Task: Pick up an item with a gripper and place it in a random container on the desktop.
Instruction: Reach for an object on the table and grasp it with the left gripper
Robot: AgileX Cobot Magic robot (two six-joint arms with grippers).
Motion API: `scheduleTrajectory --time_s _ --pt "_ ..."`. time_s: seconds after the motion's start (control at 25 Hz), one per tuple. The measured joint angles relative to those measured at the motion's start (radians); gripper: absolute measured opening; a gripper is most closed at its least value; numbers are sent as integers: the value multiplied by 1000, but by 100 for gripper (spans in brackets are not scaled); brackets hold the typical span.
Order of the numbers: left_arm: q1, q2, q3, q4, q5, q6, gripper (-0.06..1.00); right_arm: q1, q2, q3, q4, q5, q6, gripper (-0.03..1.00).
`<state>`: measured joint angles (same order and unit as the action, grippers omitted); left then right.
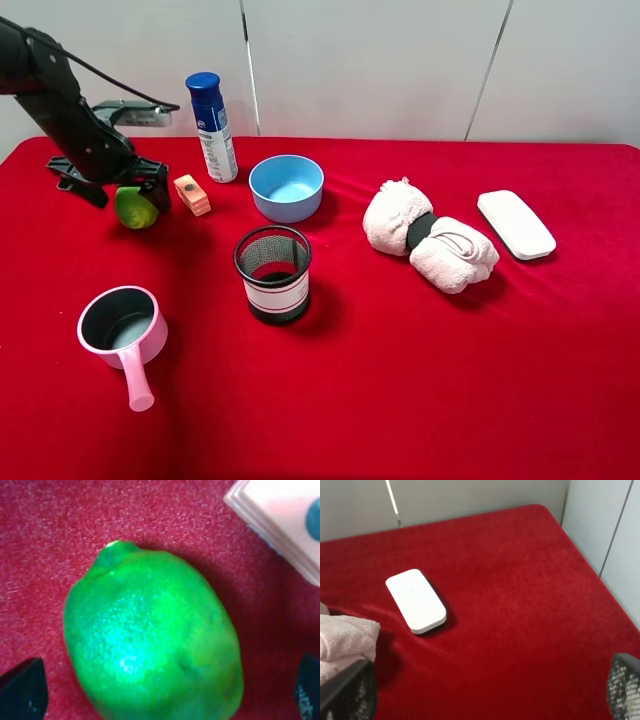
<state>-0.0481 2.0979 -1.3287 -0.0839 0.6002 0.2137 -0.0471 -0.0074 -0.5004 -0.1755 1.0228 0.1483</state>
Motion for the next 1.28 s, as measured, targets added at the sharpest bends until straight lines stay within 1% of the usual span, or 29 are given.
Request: scheduleTrajectory --time_s 0.2,0.52,0.68,0.88,1.28 --pt "0 32 -15 0 -33 9 98 0 0 0 0 0 0 69" --pt "0 45 -16 0 -55 37 97 0 0 0 0 0 0 69" --pt "0 45 -16 0 -55 46 89 0 0 0 0 0 0 69" --pt "0 45 -16 0 -55 46 69 0 0 0 0 0 0 69" --pt "0 45 -16 0 -56 46 69 0 0 0 0 0 0 69"
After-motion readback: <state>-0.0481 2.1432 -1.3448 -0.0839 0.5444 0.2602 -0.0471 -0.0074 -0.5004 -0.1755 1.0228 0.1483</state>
